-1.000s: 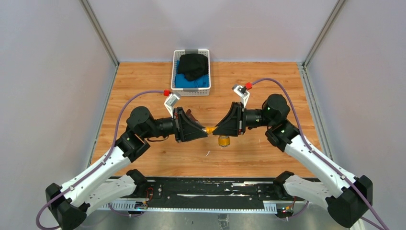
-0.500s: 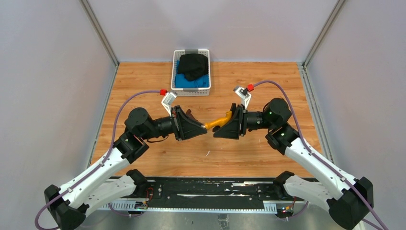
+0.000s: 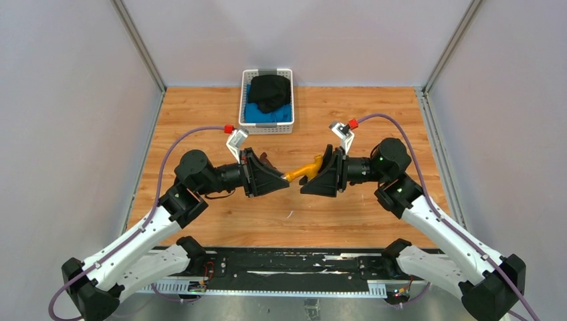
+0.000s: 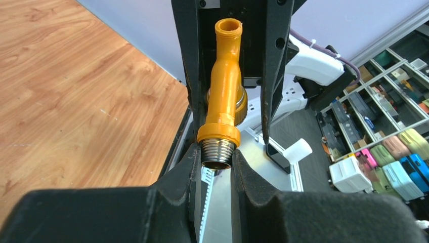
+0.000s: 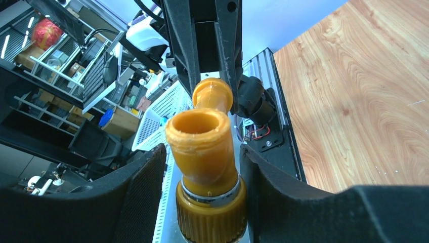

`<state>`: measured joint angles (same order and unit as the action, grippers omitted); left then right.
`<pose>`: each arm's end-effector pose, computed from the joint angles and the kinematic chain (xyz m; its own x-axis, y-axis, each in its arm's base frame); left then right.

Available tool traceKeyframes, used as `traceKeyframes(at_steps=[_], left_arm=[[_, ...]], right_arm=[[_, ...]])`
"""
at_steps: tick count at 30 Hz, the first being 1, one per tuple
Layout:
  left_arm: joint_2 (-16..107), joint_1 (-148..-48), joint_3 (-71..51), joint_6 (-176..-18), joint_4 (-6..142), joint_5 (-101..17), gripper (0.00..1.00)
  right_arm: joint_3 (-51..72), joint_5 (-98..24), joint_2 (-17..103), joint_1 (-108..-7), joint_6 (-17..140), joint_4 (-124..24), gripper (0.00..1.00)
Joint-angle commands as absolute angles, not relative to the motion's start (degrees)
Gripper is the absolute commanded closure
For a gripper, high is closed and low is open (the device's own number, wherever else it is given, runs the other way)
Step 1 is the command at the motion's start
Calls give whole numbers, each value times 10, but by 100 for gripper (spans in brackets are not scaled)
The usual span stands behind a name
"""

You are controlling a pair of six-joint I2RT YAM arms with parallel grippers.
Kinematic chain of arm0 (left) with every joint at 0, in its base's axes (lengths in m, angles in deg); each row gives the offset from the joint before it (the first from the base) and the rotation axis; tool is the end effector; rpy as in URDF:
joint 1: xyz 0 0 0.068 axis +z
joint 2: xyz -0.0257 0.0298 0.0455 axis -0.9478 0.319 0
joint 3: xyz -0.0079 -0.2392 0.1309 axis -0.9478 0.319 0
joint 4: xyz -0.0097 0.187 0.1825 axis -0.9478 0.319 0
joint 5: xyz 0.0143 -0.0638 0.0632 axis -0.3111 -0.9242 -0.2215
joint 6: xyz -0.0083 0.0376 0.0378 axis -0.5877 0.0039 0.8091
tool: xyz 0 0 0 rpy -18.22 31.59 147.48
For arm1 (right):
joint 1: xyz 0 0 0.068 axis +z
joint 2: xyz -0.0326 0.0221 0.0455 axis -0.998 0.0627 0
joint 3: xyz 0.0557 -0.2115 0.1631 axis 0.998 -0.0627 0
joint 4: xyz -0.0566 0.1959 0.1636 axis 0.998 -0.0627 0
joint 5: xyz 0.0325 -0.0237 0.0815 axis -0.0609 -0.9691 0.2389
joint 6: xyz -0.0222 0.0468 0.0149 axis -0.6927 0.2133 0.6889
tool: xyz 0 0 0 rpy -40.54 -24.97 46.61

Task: Install the water faucets
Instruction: Adjust the water faucet.

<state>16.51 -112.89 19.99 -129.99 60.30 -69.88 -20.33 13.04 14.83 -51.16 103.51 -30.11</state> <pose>0.1272 -0.1404 0.3580 -0.6305 -0.2040 -0.7489 0.7461 0.1071 -0.6572 0.1489 0.1420 0.3651 -0.6380 0.0382 -0.7691 -0.7675 -0.1119 0.6312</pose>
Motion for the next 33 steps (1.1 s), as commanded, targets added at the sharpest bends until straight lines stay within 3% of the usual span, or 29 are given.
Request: traceKeyframes(at_steps=[1,5,6,8,9,11,16,18,25,30,33], left_arm=[[166,-1133,178,-1278,619,-716,100],[168,-1133,170,-1270,628,-723,100],[169,-1133,169,-1270,629,-726,100],[168,-1133,166,-1269,633,-724,100],[167,-1133,166,-1269,633,-723,100],[164,-1133,158,-1252,656,-711,100],[131,-1133,87,-1034,888,-563,42],[106,-1144,84,-946,917,-487,35],[53,-1279,127,-696,849,-316,30],[63,-1409,180,-508,780,-189,25],[89,-1439,186,-455,756,-144,25]], right_arm=[[-178,127,154,-514,1022,-313,45],[-173,118,168,-514,1028,-305,48],[-172,116,171,-514,1029,-303,57],[-170,115,177,-513,1035,-298,97],[-169,115,179,-513,1038,-297,100],[-169,113,179,-514,1040,-303,100],[-122,48,187,-520,1049,-464,100],[-121,47,192,-524,1095,-473,100],[-112,110,227,-532,1269,-469,100],[-83,113,243,-533,1291,-509,100],[-69,118,249,-533,1294,-526,100]])
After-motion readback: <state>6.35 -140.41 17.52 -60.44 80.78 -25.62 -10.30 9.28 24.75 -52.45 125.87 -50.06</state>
